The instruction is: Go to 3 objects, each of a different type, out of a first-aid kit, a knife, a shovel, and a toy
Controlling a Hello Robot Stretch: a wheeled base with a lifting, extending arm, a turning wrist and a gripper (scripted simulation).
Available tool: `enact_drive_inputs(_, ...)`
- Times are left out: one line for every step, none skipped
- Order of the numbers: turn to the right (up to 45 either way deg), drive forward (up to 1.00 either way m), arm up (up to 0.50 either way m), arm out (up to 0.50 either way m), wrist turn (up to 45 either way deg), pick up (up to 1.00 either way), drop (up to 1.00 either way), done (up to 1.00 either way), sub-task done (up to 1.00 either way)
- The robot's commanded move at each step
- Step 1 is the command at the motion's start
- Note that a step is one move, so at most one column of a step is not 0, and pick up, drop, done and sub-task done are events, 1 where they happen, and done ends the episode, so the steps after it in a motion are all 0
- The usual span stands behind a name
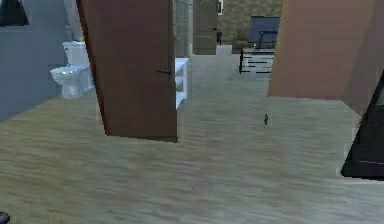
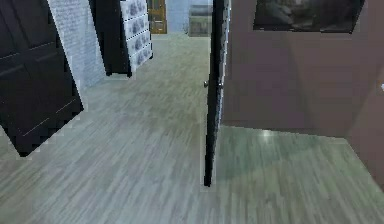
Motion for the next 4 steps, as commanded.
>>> enact_drive_inputs(3.0,0.00,0.00,0.00,0.0,0.00,0.00,0.00,0.00)
enact_drive_inputs(0.0,0.65,0.00,0.00,0.0,0.00,0.00,0.00,0.00)
enact_drive_inputs(-12.0,0.00,0.00,0.00,0.0,0.00,0.00,0.00,0.00)
enact_drive_inputs(0.0,0.55,0.00,0.00,0.0,0.00,0.00,0.00,0.00)
